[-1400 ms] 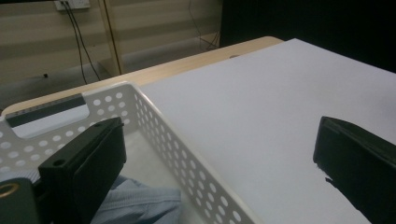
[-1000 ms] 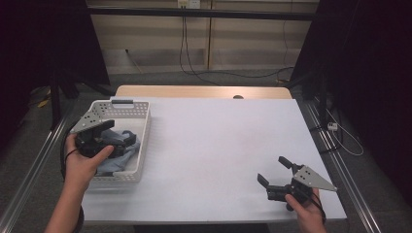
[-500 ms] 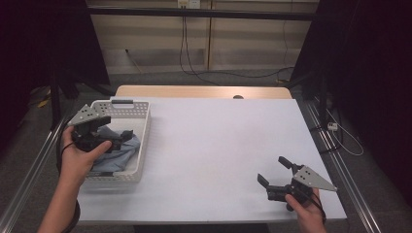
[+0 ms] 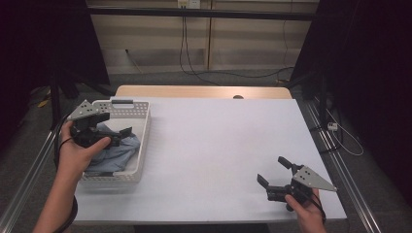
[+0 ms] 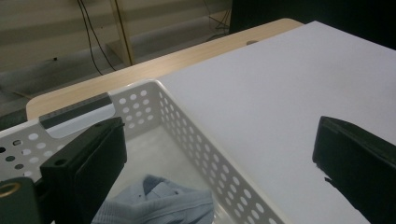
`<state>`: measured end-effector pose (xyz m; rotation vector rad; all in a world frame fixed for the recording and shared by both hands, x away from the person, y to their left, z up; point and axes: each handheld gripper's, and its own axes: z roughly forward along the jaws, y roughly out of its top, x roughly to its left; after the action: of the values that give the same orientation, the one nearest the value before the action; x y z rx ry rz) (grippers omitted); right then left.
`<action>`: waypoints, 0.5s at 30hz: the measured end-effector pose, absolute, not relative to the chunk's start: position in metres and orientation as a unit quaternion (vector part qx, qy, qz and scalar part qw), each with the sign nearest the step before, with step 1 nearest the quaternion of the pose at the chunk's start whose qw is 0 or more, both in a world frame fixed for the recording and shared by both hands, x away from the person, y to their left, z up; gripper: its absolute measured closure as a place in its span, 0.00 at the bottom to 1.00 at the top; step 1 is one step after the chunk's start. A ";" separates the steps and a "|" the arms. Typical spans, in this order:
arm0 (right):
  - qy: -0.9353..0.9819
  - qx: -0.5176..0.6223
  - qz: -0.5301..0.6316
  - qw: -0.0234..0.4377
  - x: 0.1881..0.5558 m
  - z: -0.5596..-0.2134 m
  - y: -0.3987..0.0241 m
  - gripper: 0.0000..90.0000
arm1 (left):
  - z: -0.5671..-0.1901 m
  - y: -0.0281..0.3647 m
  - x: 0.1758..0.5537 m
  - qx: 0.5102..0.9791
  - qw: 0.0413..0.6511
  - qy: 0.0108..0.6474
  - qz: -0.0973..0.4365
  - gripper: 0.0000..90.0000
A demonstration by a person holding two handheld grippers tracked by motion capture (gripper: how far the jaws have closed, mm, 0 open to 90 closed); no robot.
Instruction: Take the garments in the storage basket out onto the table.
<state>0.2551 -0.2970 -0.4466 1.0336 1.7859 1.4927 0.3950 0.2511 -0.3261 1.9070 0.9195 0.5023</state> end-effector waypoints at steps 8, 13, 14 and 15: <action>0.671 0.387 0.561 0.292 0.255 -0.447 -0.297 0.01 | -0.327 0.260 0.400 0.780 0.447 0.385 0.208 0.03; 0.671 0.387 0.562 0.292 0.255 -0.447 -0.297 0.01 | -0.326 0.268 0.404 0.778 0.441 0.396 0.210 0.03; 0.671 0.387 0.562 0.291 0.255 -0.446 -0.297 0.01 | -0.326 0.269 0.404 0.778 0.438 0.397 0.210 0.04; 0.671 0.386 0.561 0.291 0.255 -0.446 -0.297 0.02 | -0.326 0.270 0.405 0.778 0.437 0.400 0.209 0.04</action>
<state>0.2550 -0.2970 -0.4465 1.0298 1.7902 1.4968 0.4046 0.2700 -0.3262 1.9348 0.9947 0.5187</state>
